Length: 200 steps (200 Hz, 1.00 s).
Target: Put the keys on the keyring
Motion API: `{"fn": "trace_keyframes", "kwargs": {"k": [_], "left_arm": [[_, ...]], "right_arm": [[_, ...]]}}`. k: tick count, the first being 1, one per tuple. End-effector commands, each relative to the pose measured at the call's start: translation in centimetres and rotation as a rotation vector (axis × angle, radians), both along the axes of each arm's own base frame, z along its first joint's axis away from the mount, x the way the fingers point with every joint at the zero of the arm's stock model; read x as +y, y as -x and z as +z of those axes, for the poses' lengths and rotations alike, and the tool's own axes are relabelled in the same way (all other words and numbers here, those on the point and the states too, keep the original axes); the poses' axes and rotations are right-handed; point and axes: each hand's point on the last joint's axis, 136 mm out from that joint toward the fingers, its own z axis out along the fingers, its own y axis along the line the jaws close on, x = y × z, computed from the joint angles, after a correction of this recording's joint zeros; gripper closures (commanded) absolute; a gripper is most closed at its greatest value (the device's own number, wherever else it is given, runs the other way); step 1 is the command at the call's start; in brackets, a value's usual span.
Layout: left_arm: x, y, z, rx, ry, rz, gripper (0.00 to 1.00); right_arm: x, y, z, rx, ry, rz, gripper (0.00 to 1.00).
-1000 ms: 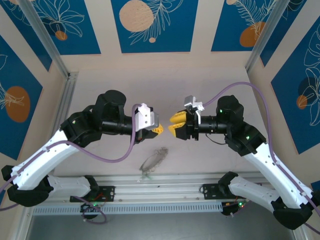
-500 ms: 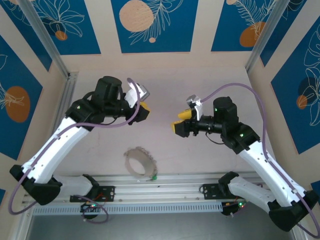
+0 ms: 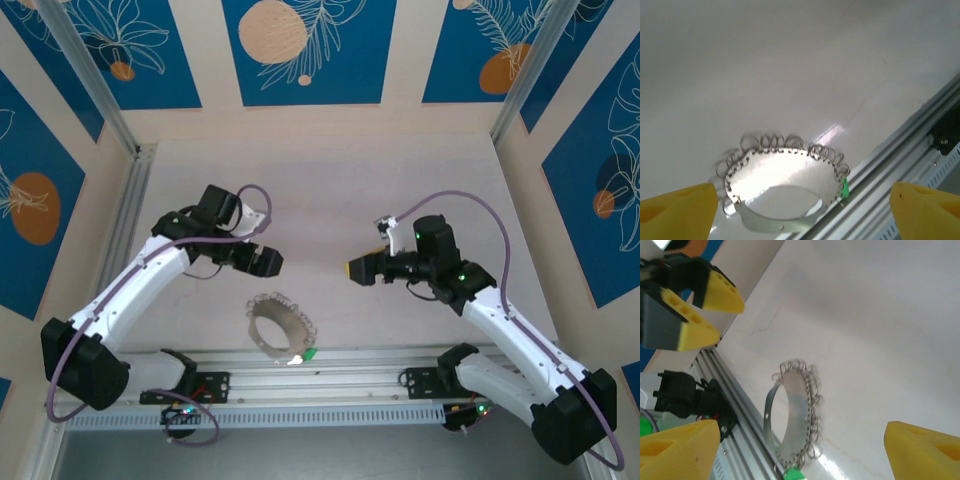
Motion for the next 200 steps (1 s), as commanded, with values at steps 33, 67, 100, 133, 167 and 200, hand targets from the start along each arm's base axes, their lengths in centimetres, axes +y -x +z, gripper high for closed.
{"fn": "trace_keyframes", "kwargs": {"k": [33,67,100,133,167,200], "left_arm": [[-0.5,6.5,-2.8,0.205,0.089,0.015,0.2],[-0.5,4.5,-1.5,0.116,0.133,0.048,0.21],[-0.9,2.9,-1.4,0.092,0.204,0.069,0.22],[0.7,1.8,-0.1,0.035,0.229,0.114,0.22],[2.2,1.1,0.7,-0.014,0.215,0.145,0.22],[3.0,0.5,1.1,-0.046,0.22,0.169,0.23]], "right_arm": [[2.5,5.5,-2.8,0.108,-0.048,0.159,0.19],[4.8,10.5,-6.1,0.1,0.112,0.338,0.35],[6.7,12.3,-7.5,0.047,0.259,0.416,0.52],[8.5,11.7,-8.3,0.0,0.347,0.407,0.55],[11.0,11.5,-9.6,-0.02,0.455,0.422,0.56],[12.0,12.6,-11.3,0.002,0.568,0.437,0.58]]}}
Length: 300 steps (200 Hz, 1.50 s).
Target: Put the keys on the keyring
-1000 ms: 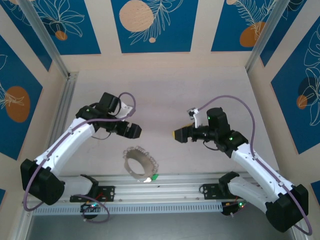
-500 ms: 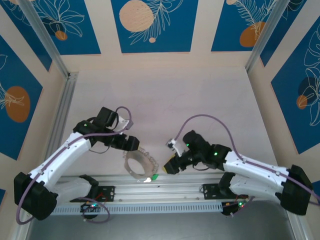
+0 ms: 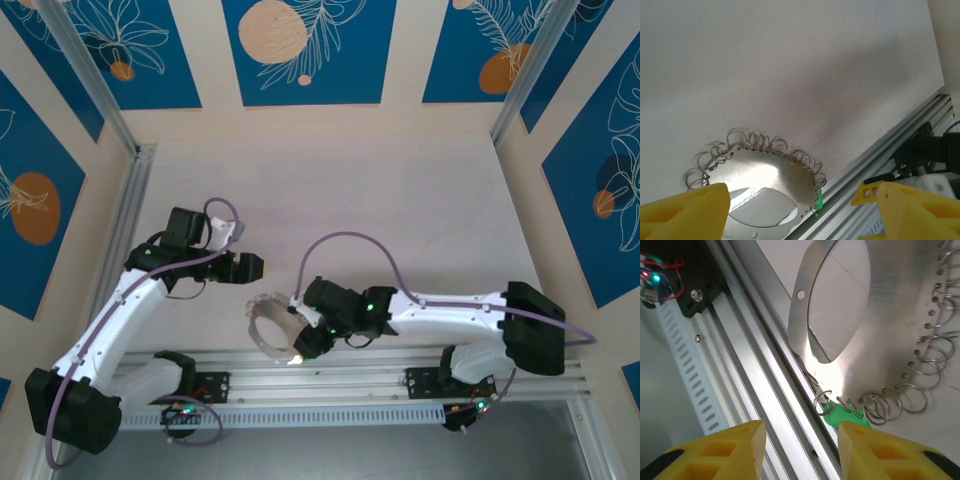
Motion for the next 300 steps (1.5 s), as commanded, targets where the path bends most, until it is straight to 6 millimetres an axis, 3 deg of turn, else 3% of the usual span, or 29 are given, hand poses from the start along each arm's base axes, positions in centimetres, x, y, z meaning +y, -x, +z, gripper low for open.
{"fn": "trace_keyframes", "kwargs": {"k": [1,66,124,217,300], "left_arm": [[0.5,-0.2,0.9,-0.036,0.005,-0.002,0.23],[3.7,-1.9,0.9,-0.051,0.081,0.147,0.22],[4.9,-2.9,1.2,-0.084,0.072,0.201,0.22],[5.5,-3.1,1.9,-0.108,0.067,0.219,0.22],[5.8,-3.3,2.0,-0.117,0.05,0.23,0.22]], "right_arm": [[-0.2,-0.2,-0.7,-0.04,0.087,-0.022,0.58],[0.4,0.2,-3.5,-0.04,0.233,-0.035,0.61],[0.3,0.6,-5.4,-0.052,0.349,-0.025,0.63],[0.3,1.4,-6.3,-0.076,0.42,0.017,0.66],[0.9,1.4,-7.1,-0.078,0.432,0.011,0.6]]}}
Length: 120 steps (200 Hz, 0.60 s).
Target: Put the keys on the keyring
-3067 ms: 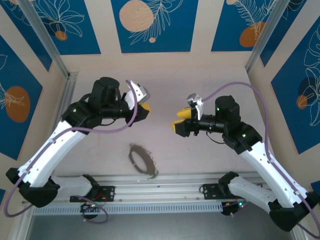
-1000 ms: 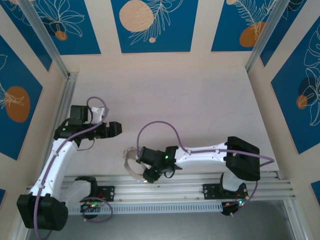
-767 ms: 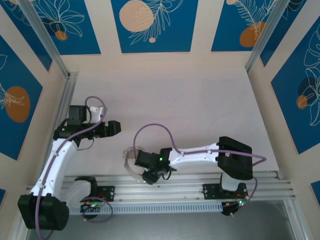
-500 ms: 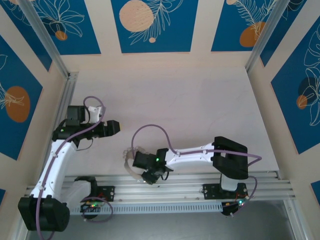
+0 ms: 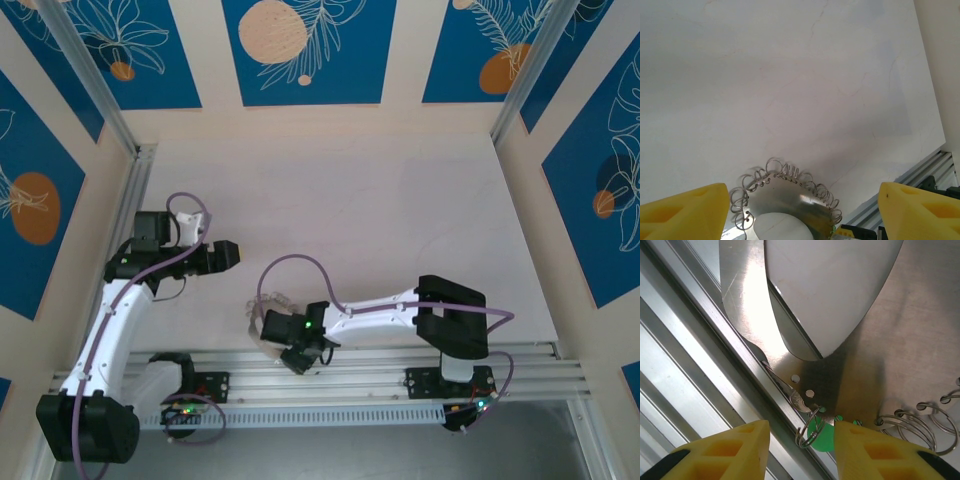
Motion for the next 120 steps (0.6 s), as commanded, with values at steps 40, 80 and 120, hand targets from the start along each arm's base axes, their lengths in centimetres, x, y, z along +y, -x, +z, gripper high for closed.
{"fn": "trace_keyframes", "kwargs": {"k": [40,80,120], "left_arm": [[0.51,-0.19,0.67,-0.028,-0.008,0.016,0.22],[0.56,-0.1,0.95,-0.037,-0.01,0.015,0.22],[0.59,0.09,0.66,-0.035,-0.013,0.014,0.22]], "right_arm": [[-0.35,0.26,-0.53,-0.002,0.031,-0.014,0.6],[-0.29,0.42,-0.54,-0.008,0.045,-0.003,0.6],[-0.44,0.51,-0.59,-0.018,0.062,-0.003,0.63]]}}
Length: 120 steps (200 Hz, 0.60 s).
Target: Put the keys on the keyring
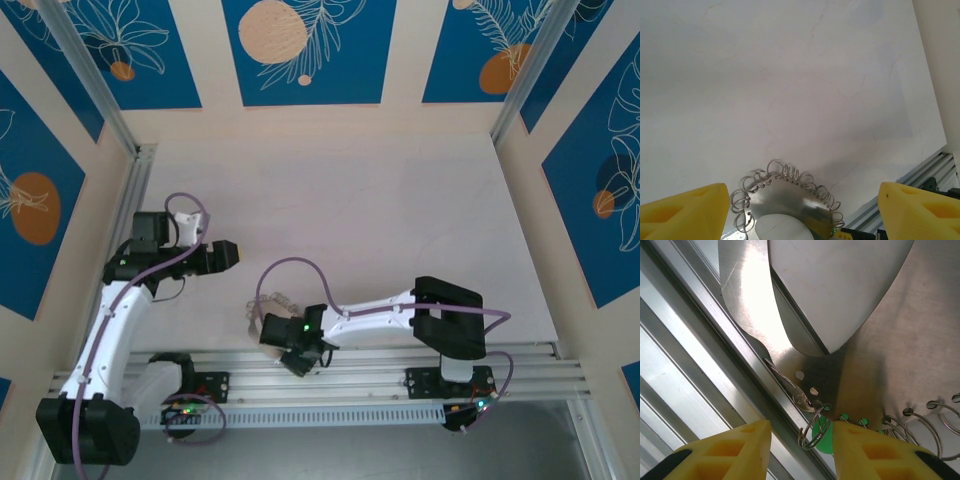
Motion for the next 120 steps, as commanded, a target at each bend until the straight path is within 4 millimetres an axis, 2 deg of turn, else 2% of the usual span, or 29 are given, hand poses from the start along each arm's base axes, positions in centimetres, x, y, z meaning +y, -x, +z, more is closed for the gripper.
{"fn": "trace_keyframes", "kwargs": {"k": [1,64,120], "left_arm": [[0.4,0.0,0.4,-0.021,-0.01,0.01,0.22],[0.5,-0.2,0.6,-0.022,-0.007,0.013,0.22],[0.5,-0.2,0.9,-0.031,-0.003,0.013,0.23]], "right_arm": [[-0.3,0.0,-0.2,-0.014,0.041,-0.014,0.63],[-0.4,-0.4,-0.4,-0.037,0.062,-0.008,0.7],[-0.6,-1.0,-0.5,-0.053,0.077,-0.021,0.82]]}}
